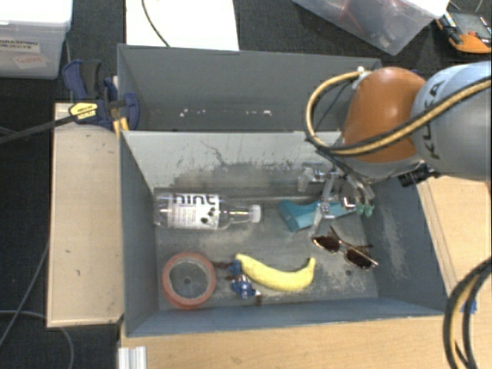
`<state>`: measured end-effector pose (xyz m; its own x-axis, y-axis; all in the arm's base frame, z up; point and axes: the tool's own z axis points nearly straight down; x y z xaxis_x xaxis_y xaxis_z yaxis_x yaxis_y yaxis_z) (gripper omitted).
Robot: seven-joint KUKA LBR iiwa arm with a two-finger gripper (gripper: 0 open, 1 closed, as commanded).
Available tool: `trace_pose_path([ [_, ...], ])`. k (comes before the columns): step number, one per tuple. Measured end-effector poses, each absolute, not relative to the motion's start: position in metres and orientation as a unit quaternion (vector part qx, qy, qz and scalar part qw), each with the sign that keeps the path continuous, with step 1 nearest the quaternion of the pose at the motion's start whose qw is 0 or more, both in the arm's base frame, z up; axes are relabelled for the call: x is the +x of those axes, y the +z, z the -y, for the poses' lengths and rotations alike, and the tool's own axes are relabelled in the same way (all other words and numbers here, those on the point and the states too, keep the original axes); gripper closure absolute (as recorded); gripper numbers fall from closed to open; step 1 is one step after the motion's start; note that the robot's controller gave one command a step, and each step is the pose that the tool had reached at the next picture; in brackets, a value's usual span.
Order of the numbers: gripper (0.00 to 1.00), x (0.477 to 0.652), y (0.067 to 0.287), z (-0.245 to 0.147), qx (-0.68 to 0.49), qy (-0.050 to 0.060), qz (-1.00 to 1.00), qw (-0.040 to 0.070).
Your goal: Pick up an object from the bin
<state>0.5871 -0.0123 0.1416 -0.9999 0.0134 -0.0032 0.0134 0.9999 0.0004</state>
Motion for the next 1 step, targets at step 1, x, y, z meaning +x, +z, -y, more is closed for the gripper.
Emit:
trace_pose_path([
  [1,0.0,0.5203,0.0721,-0.037,0.008,0.001,-1.0,0.002],
])
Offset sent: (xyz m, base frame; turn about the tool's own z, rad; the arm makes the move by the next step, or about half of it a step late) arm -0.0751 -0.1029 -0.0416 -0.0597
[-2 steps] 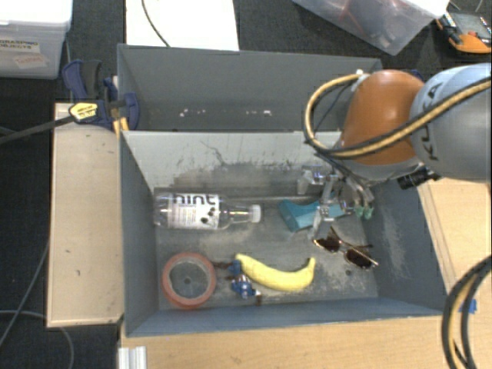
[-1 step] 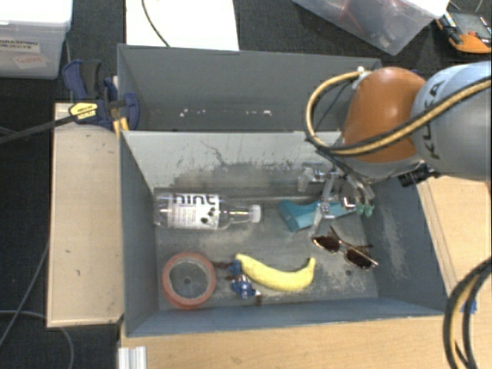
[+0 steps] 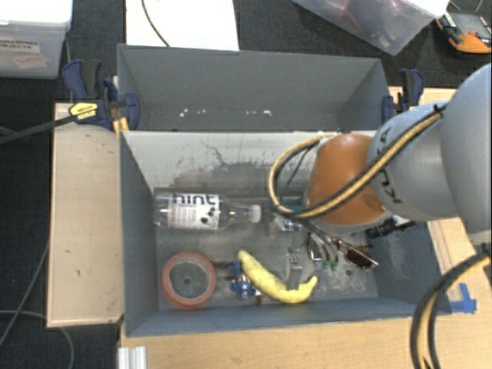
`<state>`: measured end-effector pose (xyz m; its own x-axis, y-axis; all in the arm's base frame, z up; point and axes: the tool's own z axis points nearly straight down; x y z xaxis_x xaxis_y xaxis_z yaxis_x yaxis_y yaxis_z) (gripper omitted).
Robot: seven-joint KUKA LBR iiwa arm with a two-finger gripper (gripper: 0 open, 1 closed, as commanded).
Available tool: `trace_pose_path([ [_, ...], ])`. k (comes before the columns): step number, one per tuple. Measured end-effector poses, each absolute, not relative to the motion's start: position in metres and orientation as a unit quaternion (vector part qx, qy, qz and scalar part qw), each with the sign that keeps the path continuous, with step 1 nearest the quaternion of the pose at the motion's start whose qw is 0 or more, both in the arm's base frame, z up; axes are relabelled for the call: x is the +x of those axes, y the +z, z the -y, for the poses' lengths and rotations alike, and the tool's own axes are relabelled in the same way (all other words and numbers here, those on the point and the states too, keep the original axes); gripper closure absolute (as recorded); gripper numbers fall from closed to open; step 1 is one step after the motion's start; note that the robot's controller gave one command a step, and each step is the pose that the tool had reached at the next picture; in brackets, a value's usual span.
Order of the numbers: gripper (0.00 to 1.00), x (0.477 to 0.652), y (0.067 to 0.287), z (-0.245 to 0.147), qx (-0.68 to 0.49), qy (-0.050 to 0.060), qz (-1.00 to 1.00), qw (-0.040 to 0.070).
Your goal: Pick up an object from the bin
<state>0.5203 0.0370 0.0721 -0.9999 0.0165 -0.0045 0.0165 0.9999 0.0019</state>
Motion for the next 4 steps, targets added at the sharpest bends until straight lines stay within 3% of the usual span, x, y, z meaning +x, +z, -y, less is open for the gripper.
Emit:
trace_pose_path([
  [1,0.0,0.513,0.101,0.115,-0.023,-0.001,-1.0,0.011],
  [2,0.0,0.486,0.1,0.031,0.134,0.003,-0.991,0.003],
  [3,0.0,0.498,0.07,0.141,0.152,-0.003,-0.988,0.013],
  [4,1.0,0.484,0.07,0.117,0.131,0.004,-0.991,0.003],
])
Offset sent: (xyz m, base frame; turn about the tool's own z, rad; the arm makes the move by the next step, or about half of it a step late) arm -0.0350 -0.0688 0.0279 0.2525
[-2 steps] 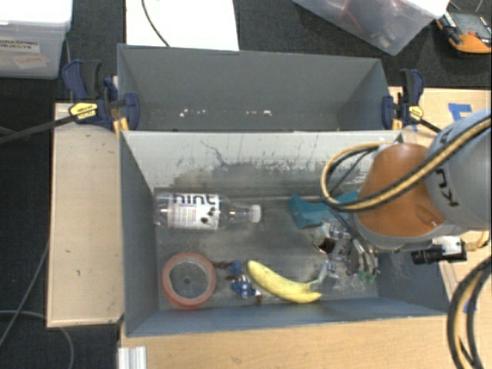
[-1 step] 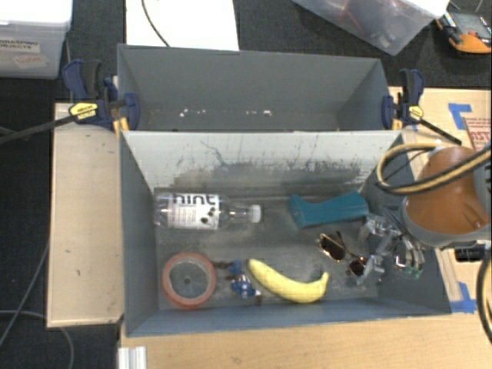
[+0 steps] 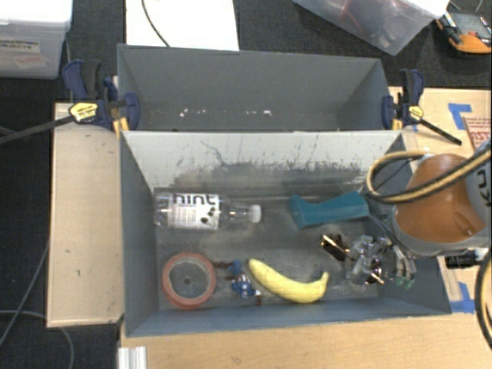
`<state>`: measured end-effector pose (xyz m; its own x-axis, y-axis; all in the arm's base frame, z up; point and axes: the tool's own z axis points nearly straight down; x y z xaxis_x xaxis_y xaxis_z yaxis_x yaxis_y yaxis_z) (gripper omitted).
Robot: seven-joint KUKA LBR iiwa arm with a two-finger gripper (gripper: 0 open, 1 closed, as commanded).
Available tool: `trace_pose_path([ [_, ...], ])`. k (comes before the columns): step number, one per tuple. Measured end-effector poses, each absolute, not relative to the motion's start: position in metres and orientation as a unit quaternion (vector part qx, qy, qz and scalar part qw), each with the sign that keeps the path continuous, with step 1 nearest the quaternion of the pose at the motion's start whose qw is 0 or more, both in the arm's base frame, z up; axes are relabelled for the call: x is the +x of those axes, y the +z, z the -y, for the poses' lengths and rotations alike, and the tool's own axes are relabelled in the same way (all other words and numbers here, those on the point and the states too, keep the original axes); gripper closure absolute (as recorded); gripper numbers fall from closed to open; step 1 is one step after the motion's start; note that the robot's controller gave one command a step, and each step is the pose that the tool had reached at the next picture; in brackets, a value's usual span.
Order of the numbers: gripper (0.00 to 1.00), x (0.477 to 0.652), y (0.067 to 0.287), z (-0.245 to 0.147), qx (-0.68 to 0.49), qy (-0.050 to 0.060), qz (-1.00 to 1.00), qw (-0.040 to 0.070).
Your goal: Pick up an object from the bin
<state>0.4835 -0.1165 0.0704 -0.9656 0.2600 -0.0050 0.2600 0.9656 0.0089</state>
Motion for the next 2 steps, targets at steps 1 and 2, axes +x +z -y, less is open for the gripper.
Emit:
trace_pose_path([
  [1,1.0,0.484,0.07,0.117,0.131,0.004,-0.991,0.003],
  [2,1.0,0.484,0.082,0.117,0.131,0.004,-0.991,0.004],
])
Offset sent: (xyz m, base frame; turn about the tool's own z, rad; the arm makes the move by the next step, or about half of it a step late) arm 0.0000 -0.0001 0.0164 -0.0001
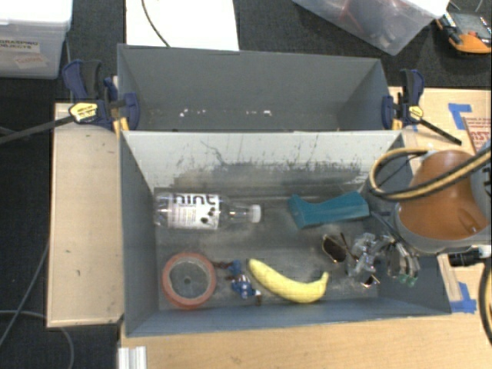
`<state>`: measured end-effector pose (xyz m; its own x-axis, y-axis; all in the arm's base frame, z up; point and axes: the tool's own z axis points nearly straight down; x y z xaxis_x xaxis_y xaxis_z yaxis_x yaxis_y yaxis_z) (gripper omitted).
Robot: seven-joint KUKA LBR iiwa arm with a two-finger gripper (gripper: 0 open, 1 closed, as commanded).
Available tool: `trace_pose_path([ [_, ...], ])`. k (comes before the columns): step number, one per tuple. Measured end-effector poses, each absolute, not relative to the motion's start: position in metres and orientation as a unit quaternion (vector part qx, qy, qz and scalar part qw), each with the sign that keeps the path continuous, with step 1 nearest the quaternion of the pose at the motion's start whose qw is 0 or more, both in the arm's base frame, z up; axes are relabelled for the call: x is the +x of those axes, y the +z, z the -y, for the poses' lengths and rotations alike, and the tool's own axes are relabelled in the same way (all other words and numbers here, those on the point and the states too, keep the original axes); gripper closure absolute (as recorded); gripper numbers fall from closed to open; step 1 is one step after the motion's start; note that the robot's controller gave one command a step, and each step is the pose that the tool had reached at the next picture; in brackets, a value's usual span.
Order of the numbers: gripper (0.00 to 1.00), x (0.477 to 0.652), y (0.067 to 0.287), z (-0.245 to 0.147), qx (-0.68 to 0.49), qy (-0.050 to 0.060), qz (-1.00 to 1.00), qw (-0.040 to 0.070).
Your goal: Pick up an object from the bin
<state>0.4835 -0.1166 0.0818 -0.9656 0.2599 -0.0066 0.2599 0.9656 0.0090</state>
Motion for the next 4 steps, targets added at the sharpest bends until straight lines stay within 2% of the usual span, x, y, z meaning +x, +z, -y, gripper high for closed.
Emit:
trace_pose_path([
  [1,1.0,0.483,0.1,0.117,0.131,0.004,-0.991,0.003],
  [3,1.0,0.484,0.119,0.117,0.131,0.004,-0.991,0.006],
  [4,1.0,0.482,0.139,0.116,0.131,0.005,-0.991,0.001],
])
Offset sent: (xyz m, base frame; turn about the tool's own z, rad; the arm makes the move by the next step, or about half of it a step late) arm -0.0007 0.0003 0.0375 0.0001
